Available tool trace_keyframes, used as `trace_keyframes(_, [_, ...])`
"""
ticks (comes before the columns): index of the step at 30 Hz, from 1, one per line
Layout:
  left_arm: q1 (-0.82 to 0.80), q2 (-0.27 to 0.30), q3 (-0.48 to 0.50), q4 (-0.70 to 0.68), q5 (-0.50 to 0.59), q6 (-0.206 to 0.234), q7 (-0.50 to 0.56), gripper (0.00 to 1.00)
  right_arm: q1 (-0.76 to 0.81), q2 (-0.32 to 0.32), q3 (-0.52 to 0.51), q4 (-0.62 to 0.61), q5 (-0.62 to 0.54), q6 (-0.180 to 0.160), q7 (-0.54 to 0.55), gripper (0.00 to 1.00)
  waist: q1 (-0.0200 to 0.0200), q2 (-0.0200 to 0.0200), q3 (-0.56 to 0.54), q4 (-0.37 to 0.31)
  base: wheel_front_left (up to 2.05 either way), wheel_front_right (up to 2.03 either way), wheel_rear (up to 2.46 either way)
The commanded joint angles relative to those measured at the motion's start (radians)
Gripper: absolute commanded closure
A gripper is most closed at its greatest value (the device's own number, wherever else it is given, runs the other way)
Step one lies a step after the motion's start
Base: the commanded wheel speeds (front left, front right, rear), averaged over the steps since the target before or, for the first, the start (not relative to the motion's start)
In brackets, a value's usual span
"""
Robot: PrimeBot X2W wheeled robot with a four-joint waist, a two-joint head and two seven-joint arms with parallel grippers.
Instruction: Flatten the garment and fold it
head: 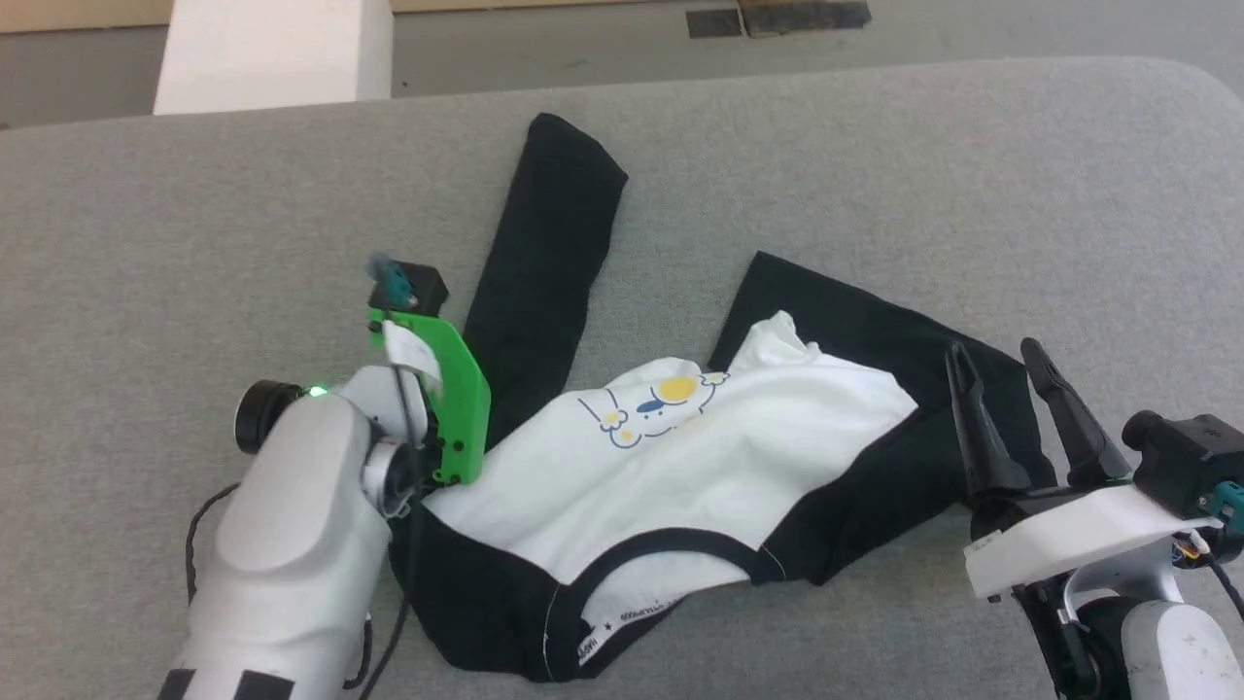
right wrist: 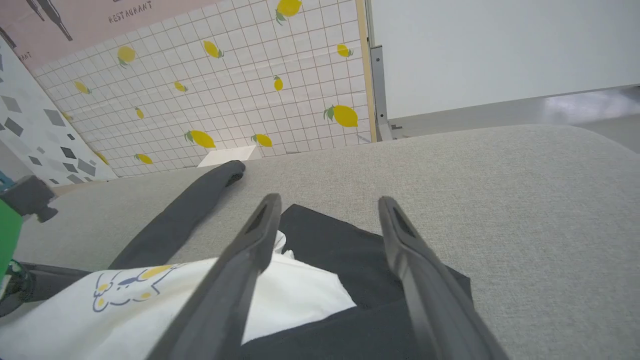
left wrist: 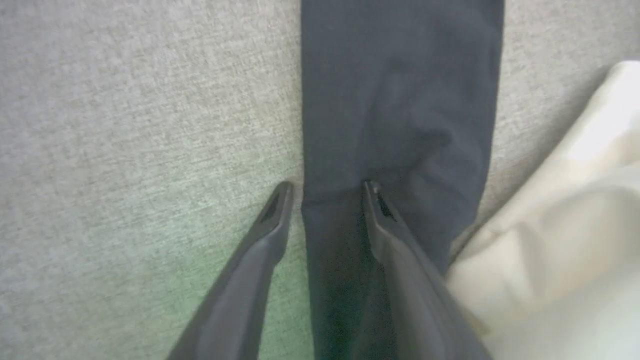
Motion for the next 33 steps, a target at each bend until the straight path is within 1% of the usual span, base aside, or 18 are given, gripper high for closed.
trace_keyframes(1, [0.051, -0.007, -0.006, 0.011, -0.030, -0.009, 0.010, 1.00, -0.017, 0.001, -0.002, 0.006, 0.010, -0.001, -0.011, 0.00, 0.0000, -0.0001, 0.014, -0.010, 0.00, 0.00, 0.00])
trace_keyframes(3, [0.054, 0.013, 0.016, -0.055, -0.032, -0.006, -0.068, 1.00, -0.019, 0.001, -0.010, 0.008, 0.011, -0.001, -0.016, 0.00, 0.0000, -0.0001, 0.015, -0.001, 0.00, 0.00, 0.00])
trace_keyframes(5, [0.062, 0.036, 0.046, -0.110, -0.025, 0.012, -0.167, 1.00, -0.021, 0.001, -0.015, 0.011, 0.013, -0.001, -0.020, 0.00, 0.0000, -0.0001, 0.013, 0.011, 0.00, 0.00, 0.00])
trace_keyframes(6, [0.068, 0.046, 0.072, -0.139, -0.024, 0.031, -0.230, 1.00, -0.022, 0.001, -0.015, 0.014, 0.013, -0.001, -0.021, 0.00, 0.0000, -0.0001, 0.010, 0.018, 0.00, 0.00, 0.00])
trace_keyframes(9, [0.087, 0.078, 0.145, -0.198, -0.021, 0.085, -0.372, 1.00, -0.022, 0.001, -0.016, 0.017, 0.012, -0.001, -0.022, 0.00, 0.0000, -0.0001, 0.000, 0.039, 0.00, 0.00, 0.00])
trace_keyframes(12, [0.123, 0.114, 0.223, -0.250, -0.017, 0.153, -0.475, 1.00, -0.024, 0.001, -0.017, 0.019, 0.010, -0.001, -0.020, 0.00, 0.0000, -0.0001, -0.009, 0.060, 0.00, 0.00, 0.00])
trace_keyframes(15, [0.179, 0.139, 0.291, -0.285, -0.025, 0.207, -0.521, 1.00, -0.024, 0.001, -0.015, 0.023, 0.012, -0.001, -0.016, 0.00, 0.0000, -0.0001, -0.017, 0.075, 0.00, 0.00, 0.00])
trace_keyframes(18, [0.262, 0.153, 0.362, -0.315, -0.043, 0.267, -0.534, 1.00, -0.022, 0.001, -0.016, 0.027, 0.015, -0.001, -0.015, 0.00, 0.0000, -0.0001, -0.022, 0.085, 0.00, 0.00, 0.00])
trace_keyframes(21, [0.351, 0.157, 0.416, -0.335, -0.048, 0.324, -0.536, 1.00, -0.018, 0.001, -0.018, 0.032, 0.016, -0.001, -0.014, 0.00, 0.0000, -0.0001, -0.026, 0.091, 0.00, 0.00, 0.00])
trace_keyframes(23, [0.408, 0.141, 0.444, -0.347, -0.064, 0.353, -0.531, 1.00, -0.014, 0.001, -0.022, 0.037, 0.015, -0.001, -0.009, 0.00, 0.0000, -0.0001, -0.030, 0.094, 0.00, 0.00, 0.00])
trace_keyframes(24, [0.433, 0.124, 0.455, -0.360, -0.083, 0.352, -0.540, 0.59, -0.012, 0.001, -0.025, 0.040, 0.014, -0.001, -0.006, 0.00, 0.0000, -0.0001, -0.033, 0.096, 0.00, 0.00, 0.00])
trace_keyframes(25, [0.455, 0.107, 0.459, -0.375, -0.099, 0.343, -0.557, 0.00, -0.010, 0.001, -0.029, 0.042, 0.013, -0.001, -0.003, 0.00, 0.0000, -0.0001, -0.037, 0.099, 0.00, 0.00, 0.00])
trace_keyframes(28, [0.504, 0.072, 0.455, -0.412, -0.119, 0.314, -0.614, 0.00, 0.000, 0.001, -0.035, 0.049, 0.003, -0.001, 0.011, 0.00, 0.0000, -0.0001, -0.052, 0.107, 0.00, 0.00, 0.00])
trace_keyframes(30, [0.521, 0.038, 0.462, -0.446, -0.143, 0.287, -0.693, 0.00, 0.006, 0.001, -0.036, 0.050, -0.005, -0.001, 0.027, 0.00, 0.0000, -0.0001, -0.060, 0.112, 0.00, 0.00, 0.00])
trace_keyframes(33, [0.539, -0.001, 0.449, -0.476, -0.140, 0.240, -0.845, 0.00, 0.007, 0.001, -0.035, 0.057, -0.034, -0.001, 0.068, 0.00, 0.0000, -0.0001, -0.069, 0.122, 0.00, 0.00, 0.00])
